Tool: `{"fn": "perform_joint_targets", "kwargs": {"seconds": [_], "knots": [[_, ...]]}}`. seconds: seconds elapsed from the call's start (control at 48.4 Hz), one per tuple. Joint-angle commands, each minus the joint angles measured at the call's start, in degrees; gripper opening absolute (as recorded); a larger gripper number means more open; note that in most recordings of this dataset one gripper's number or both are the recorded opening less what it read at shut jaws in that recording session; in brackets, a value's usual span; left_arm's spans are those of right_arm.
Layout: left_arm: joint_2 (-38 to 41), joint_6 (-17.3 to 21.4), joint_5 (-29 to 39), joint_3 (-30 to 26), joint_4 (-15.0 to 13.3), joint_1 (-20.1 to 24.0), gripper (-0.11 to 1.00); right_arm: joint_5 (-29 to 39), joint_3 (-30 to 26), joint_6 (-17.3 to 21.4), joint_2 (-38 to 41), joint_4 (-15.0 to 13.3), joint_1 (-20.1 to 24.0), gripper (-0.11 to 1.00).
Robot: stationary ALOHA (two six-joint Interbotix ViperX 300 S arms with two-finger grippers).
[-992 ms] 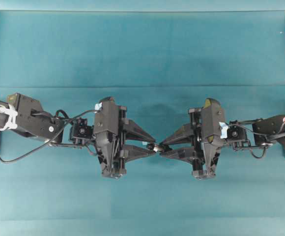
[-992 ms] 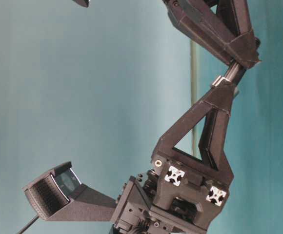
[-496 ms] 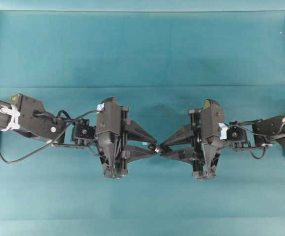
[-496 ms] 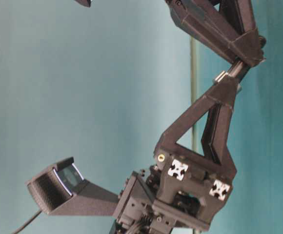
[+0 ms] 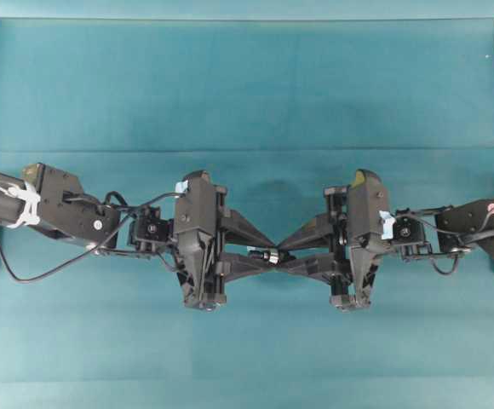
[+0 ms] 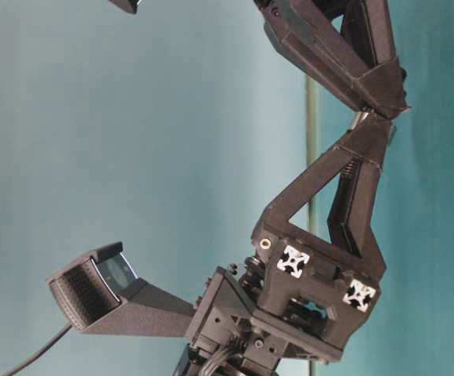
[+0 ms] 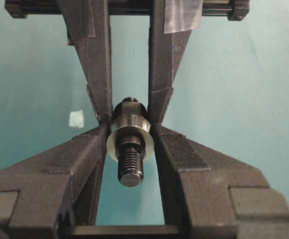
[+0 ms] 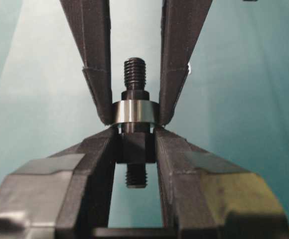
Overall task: Insert the washer onto the shaft with both hands.
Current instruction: 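Push the washer with the left gripper down onto the shaft, then open the left gripper, releasing the washer on the shaft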
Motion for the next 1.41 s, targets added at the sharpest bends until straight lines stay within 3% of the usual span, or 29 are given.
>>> {"fn": "perform_joint_targets", "kwargs": {"seconds": [0.0,0.558,1.095,1.137,1.281,1.385], "knots": [[-0.1,0.1,-0.2,-0.6,0.1,-0.2,0.37,-0.8,-0.9,0.6,-0.5,0.1,0.1,0.0],[0.6,0.3,0.1,-2.0,0.2,0.0,0.37,-0.4,-0.8,0.6,-0.5,0.1,0.1,0.0],[-0.3,-0.2,5.1,-3.8,0.1,0.8,0.37,0.9,-0.6,0.5,-0.5,0.1,0.1,0.0],[-0.4,-0.2,5.1,-3.8,0.2,0.8,0.43,0.9,-0.6,0.6,-0.5,0.1,0.1,0.0],[-0.6,-0.1,5.1,-4.0,0.2,0.8,0.82,1.0,-0.6,0.5,-0.5,0.1,0.1,0.0],[-0.8,-0.1,5.1,-4.3,0.2,0.7,0.83,1.0,-0.5,0.5,-0.5,0.1,0.1,0.0]]}}
